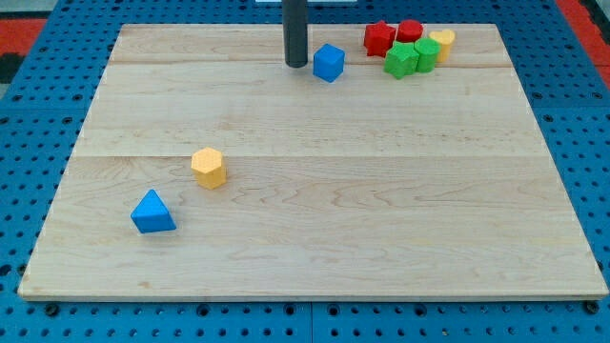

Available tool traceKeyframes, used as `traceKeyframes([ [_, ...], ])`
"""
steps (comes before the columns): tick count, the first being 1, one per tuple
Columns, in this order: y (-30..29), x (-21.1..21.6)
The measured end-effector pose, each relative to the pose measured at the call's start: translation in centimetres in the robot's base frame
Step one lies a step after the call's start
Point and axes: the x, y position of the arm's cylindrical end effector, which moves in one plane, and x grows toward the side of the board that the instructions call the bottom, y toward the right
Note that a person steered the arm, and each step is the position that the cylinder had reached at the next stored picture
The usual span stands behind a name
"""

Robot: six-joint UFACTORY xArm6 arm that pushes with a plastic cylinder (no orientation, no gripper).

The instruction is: Move the blue cube towards the left of the green star

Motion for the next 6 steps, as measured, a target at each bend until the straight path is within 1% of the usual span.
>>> traceKeyframes([
  [1,1.8,-1.0],
  [2,1.3,-0.4],
  [3,-0.6,1.9],
  [4,-1.0,4.1],
  [5,1.4,4.3],
  [6,5.3,4.3],
])
